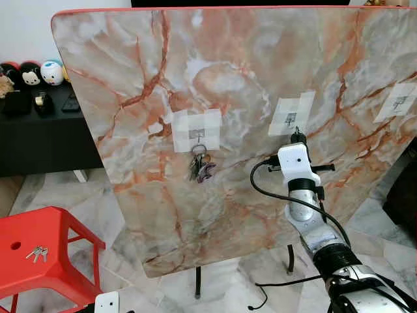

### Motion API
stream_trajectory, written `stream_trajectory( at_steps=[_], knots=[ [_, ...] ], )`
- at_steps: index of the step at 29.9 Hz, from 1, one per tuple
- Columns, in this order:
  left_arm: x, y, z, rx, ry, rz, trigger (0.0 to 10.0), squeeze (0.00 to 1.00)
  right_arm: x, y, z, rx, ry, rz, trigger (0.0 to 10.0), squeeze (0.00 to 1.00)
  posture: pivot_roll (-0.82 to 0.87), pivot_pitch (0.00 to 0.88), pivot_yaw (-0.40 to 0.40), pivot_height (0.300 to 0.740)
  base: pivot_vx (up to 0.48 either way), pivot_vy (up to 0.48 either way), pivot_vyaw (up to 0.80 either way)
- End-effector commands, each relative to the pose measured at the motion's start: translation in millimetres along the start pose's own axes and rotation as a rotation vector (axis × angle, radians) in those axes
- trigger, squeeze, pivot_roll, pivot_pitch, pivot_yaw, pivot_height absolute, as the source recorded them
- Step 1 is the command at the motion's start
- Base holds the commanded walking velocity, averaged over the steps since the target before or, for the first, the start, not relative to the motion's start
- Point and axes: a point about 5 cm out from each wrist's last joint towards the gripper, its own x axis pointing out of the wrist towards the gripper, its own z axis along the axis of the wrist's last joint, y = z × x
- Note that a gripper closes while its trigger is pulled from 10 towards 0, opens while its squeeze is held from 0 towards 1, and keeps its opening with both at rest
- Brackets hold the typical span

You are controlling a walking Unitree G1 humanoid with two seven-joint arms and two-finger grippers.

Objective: Hang keys on a hook

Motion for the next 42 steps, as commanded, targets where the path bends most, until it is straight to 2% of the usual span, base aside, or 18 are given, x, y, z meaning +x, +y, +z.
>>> stream_trajectory(
  at_steps=[1, 20, 42],
  knots=[
    [-1.7, 2.1, -6.6, 0.001, 0.033, 0.002, 10.0, 0.0, 5.3, -3.2, 3.1, 0.016, 0.006, -0.021, 10.0, 0.0, 0.02, 0.0, -0.074, 0.74, 0.0, 0.0, 0.0],
    [-3.4, 6.9, -12.1, -0.002, 0.064, 0.01, 10.0, 0.0, 16.4, 0.6, 11.8, 0.011, 0.014, -0.006, 10.0, 0.0, 0.03, 0.0, -0.077, 0.74, 0.0, 0.0, 0.0],
    [-3.1, 5.9, -12.2, -0.004, 0.07, 0.007, 10.0, 0.0, 14.0, 9.2, 7.5, -0.039, 0.037, 0.064, 10.0, 0.0, 0.03, 0.0, -0.08, 0.74, 0.0, 0.0, 0.0]
  ],
)
